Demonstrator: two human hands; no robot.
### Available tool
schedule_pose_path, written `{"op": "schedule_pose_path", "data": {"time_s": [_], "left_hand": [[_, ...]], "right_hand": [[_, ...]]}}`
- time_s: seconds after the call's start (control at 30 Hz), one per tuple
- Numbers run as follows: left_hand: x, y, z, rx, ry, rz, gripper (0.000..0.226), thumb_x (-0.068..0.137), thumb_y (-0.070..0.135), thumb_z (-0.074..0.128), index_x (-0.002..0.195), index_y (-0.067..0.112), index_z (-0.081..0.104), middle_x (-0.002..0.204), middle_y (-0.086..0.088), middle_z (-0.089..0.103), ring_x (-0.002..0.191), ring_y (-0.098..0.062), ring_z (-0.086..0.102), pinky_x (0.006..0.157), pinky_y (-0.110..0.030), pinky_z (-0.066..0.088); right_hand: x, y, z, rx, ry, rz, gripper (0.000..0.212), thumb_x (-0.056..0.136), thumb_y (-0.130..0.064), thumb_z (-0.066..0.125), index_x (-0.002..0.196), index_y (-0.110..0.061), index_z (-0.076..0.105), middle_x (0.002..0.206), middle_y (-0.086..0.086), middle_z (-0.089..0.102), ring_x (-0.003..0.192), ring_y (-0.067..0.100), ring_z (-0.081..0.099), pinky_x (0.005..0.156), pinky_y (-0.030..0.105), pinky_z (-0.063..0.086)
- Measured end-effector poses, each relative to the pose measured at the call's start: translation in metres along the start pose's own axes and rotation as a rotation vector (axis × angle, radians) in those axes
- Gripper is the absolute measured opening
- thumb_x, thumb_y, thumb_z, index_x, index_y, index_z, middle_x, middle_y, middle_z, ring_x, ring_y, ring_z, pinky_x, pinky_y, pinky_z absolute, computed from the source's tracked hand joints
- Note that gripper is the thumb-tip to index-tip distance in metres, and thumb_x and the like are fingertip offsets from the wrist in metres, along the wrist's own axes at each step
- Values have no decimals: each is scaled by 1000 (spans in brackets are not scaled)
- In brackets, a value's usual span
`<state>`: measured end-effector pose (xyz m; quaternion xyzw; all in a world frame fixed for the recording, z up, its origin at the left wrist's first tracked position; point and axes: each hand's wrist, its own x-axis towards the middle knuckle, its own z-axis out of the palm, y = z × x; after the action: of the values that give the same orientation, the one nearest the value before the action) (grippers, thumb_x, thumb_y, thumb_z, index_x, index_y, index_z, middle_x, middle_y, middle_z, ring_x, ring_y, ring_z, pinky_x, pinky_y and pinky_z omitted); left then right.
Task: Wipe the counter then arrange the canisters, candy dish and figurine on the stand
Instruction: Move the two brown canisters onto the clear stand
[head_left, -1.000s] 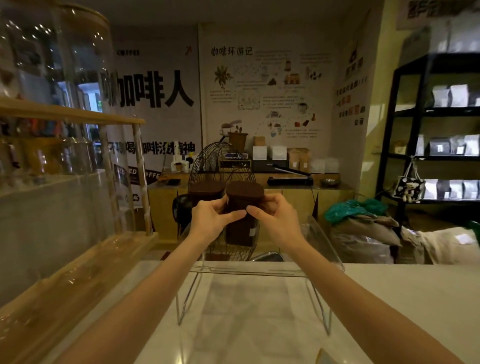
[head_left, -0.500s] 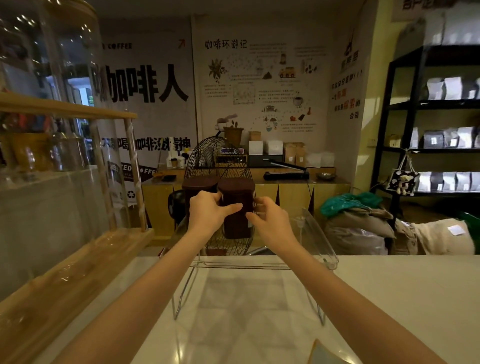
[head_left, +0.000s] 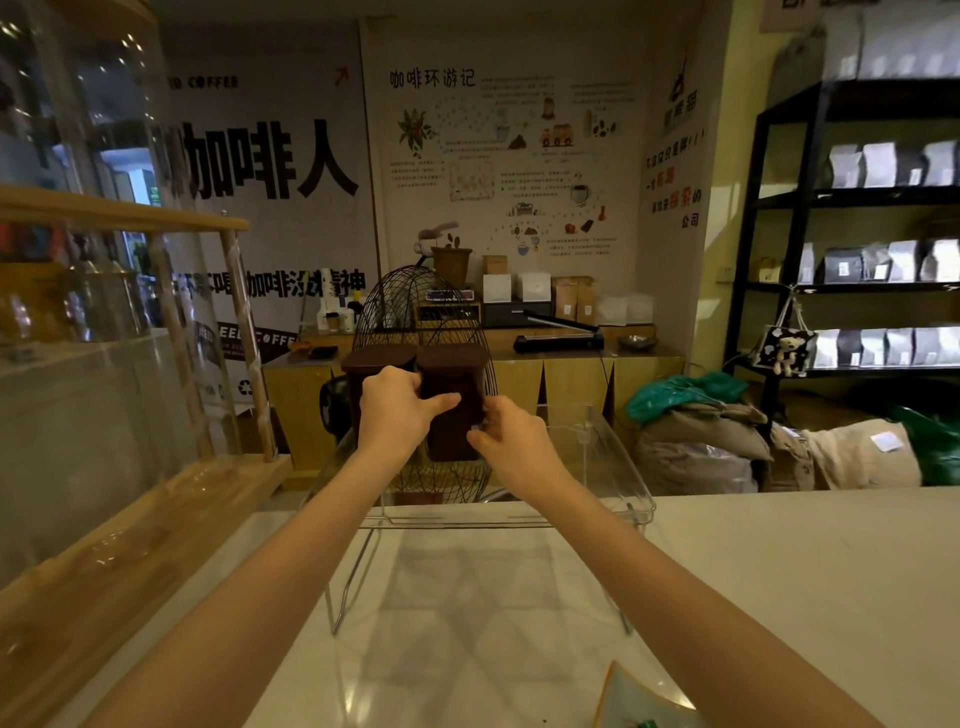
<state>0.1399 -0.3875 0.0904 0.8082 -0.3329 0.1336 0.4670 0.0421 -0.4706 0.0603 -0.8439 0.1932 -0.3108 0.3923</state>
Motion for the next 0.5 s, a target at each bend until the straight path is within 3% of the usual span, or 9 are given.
{"op": "schedule_pose_path", "data": {"time_s": [0.33,0.43,0.5], "left_hand": [[-6,-3,0,106,36,43,38,76,37,68,78,-1,68,67,-13,66,71,-28,66,54,-30,44],[-8,-2,1,167,41,67,41,78,40,65,91,2,66,79,-14,70,78,-27,67,58,-31,48],[-13,1,1,154,56,75,46,80,43,61,103,3,59,86,-15,70,83,-28,67,62,-35,53]], "right_hand": [[-5,-1,2,-197,-108,-96,44,89,-17,51,131,-16,38,120,10,60,105,25,60,84,32,52],[-13,-2,-10,-422,-174,-148,43,89,-25,49,130,-15,41,122,10,60,110,28,56,90,43,50],[-26,-5,-21,-620,-212,-204,44,91,-30,46,132,-14,42,130,10,55,122,27,46,100,42,42]]}}
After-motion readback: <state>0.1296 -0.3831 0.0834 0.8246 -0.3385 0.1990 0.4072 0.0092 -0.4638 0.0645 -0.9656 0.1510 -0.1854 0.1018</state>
